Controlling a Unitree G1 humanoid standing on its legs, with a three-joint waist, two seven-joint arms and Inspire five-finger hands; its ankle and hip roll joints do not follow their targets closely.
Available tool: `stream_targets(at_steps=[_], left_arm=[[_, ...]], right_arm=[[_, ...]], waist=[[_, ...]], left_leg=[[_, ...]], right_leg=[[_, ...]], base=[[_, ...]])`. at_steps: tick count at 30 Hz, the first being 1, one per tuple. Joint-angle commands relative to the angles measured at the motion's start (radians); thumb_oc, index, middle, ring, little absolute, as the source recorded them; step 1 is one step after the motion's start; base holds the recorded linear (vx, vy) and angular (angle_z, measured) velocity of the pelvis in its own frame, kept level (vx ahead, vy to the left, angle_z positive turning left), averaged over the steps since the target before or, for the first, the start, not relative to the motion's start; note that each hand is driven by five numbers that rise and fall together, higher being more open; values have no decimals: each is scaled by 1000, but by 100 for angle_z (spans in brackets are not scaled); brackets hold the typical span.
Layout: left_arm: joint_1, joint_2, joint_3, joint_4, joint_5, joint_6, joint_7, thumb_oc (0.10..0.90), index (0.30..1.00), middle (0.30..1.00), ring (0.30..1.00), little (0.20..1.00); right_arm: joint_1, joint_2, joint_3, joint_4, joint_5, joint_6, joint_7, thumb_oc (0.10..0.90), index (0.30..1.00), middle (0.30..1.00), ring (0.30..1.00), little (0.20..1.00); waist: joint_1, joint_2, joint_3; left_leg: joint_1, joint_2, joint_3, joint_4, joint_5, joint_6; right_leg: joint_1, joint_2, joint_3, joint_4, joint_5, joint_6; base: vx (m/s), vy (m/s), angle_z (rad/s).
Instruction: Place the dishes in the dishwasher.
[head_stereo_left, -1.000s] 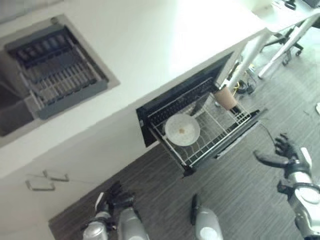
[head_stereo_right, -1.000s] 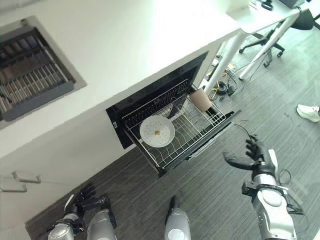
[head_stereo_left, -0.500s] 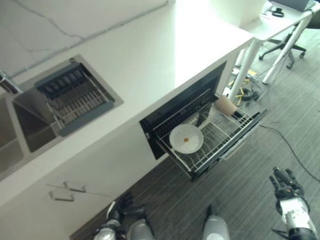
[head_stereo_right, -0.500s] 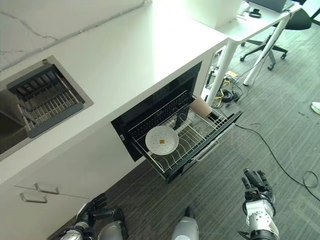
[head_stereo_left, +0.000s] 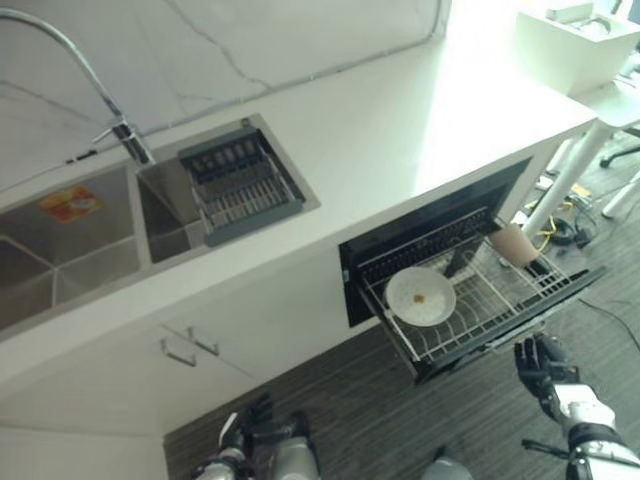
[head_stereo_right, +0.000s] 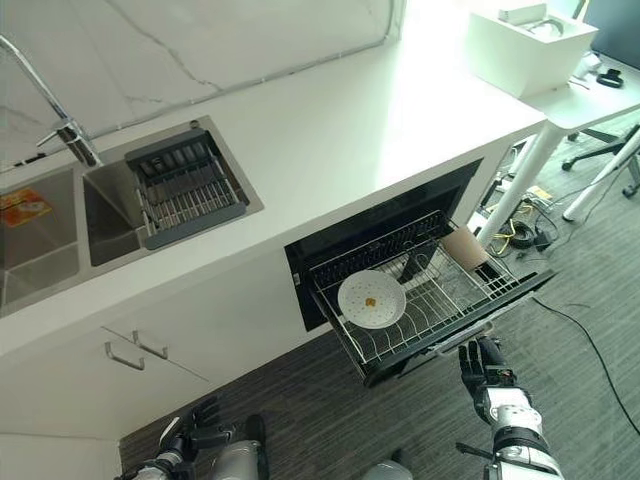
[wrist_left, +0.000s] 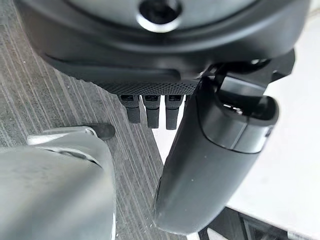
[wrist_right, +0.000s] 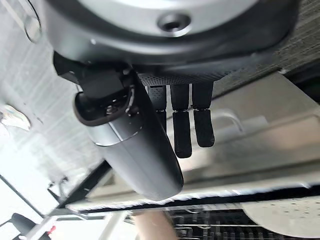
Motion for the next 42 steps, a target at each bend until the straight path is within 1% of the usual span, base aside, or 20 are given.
stream_targets(at_steps=[1,6,9,11,17,19,20,22,25,26,27,30,32,33,34,36,37,38,40,42], left_arm=[[-58,53,9,-1,-50,-41,0,800,900,900,900,900],[-44,69,10,0,-52,-52,-16,800,900,900,900,900],[-40,74,3,-17,-79,-54,-29,800,900,900,900,900],[-39,73,-5,-23,-82,-64,-35,800,900,900,900,900],[-18,69,-16,-29,-93,-72,-25,800,900,900,900,900],[-13,74,-21,-32,-94,-69,-31,800,900,900,900,900],[-10,77,-22,-32,-92,-69,-36,800,900,900,900,900],[-5,80,-27,-29,-93,-77,-43,800,900,900,900,900],[1,86,-19,-46,-117,-78,-44,800,900,900,900,900],[1,87,-12,-53,-112,-76,-45,800,900,900,900,900],[5,93,-11,-58,-97,-75,-57,800,900,900,900,900],[15,104,-18,-76,-89,-75,-76,800,900,900,900,900],[14,109,-11,-85,-89,-83,-77,800,900,900,900,900],[14,111,-7,-90,-87,-89,-76,800,900,900,900,900],[14,114,-4,-96,-82,-94,-73,800,900,900,900,900],[5,122,5,-112,-73,-93,-61,800,900,900,900,900],[-4,129,8,-121,-70,-92,-54,800,900,900,900,900],[-10,134,12,-129,-59,-100,-46,800,900,900,900,900],[-23,149,25,-148,-71,-102,-25,800,900,900,900,900],[-38,149,46,-156,-114,-72,-35,800,900,900,900,900]], right_arm=[[-136,-103,-24,15,-46,82,84,400,300,300,300,300],[-240,-151,12,46,-39,59,92,400,300,300,300,300],[-301,-175,29,34,28,65,107,400,300,300,300,300],[-356,-184,47,29,22,40,116,400,300,300,300,300],[-486,-243,91,28,-10,48,126,400,300,300,300,300],[-539,-266,112,32,26,63,131,400,300,300,300,300],[-566,-276,121,34,42,69,130,400,300,300,300,300],[-623,-296,148,49,54,93,140,400,300,300,300,300],[-714,-308,189,58,20,45,178,400,300,300,300,300],[-734,-307,197,56,4,16,182,400,300,300,300,300],[-764,-329,197,61,-11,4,174,400,300,300,300,300],[-788,-361,216,64,-69,17,193,400,300,300,300,300],[-767,-362,227,59,-169,6,240,400,300,300,300,300],[-755,-359,229,53,-209,7,260,460,389,389,389,389],[-741,-353,233,45,-226,18,287,800,900,900,900,900],[-704,-341,236,25,-227,52,360,800,900,900,900,900],[-673,-327,236,8,-259,46,398,800,900,900,900,900],[-644,-312,241,-16,-312,25,431,800,900,900,900,900],[-578,-282,256,-87,-382,-14,452,800,900,900,900,900],[-516,-244,263,-150,-430,-48,460,800,900,900,900,900]], waist=[[41,-6,35],[104,11,66],[135,22,89],[165,29,103],[219,50,115],[234,61,118],[237,61,113],[247,71,114],[263,82,113],[267,81,114],[277,79,113],[278,74,110],[269,62,109],[265,57,111],[261,51,113],[251,39,117],[242,31,120],[233,27,127],[209,7,128],[187,-11,125]], left_leg=[[30,-12,-24,132,-192,-23],[-12,-67,-60,132,-198,-6],[-39,-86,-73,132,-193,-1],[-61,-113,-98,132,-193,10],[-97,-168,-146,132,-190,32],[-110,-179,-152,132,-185,36],[-107,-183,-160,132,-204,30],[-120,-192,-163,132,-200,33],[-140,-198,-164,132,-192,34],[-146,-200,-168,132,-190,35],[-151,-205,-176,132,-188,37],[-160,-202,-177,132,-183,36],[-159,-191,-171,132,-184,33],[-155,-186,-169,132,-186,32],[-150,-180,-167,132,-187,30],[-140,-169,-160,132,-189,27],[-132,-159,-155,132,-191,26],[-136,-150,-144,132,-169,31],[-127,-124,-128,132,-168,26],[-118,-106,-114,132,-172,23]], right_leg=[[-12,-13,-63,19,0,-19],[-17,-55,-103,19,20,-4],[-17,-80,-131,19,32,-2],[-18,-98,-147,19,42,-3],[-11,-135,-169,19,58,-1],[-9,-148,-179,19,63,2],[-1,-148,-164,19,41,17],[-5,-157,-168,19,43,21],[-10,-163,-175,19,43,23],[-11,-166,-178,19,47,25],[-10,-171,-188,19,54,27],[-15,-173,-192,19,60,34],[-22,-168,-188,19,66,36],[-22,-165,-186,19,68,36],[-22,-162,-183,19,70,36],[-23,-157,-180,19,74,36],[-25,-151,-174,19,76,35],[-38,-149,-185,19,101,19],[-45,-132,-171,19,102,20],[-52,-117,-153,19,100,20]], base=[[36,16,60],[7,13,45],[-24,24,33],[25,36,61],[116,84,42],[168,100,23],[182,76,21],[134,99,23],[73,106,13],[93,35,2],[73,7,1],[5,-15,5],[-39,-50,3],[-39,-74,-3],[-46,-94,-6],[-59,-110,-14],[-186,-109,-17],[-203,-129,-21],[-166,-150,-29],[-110,-154,-31]])
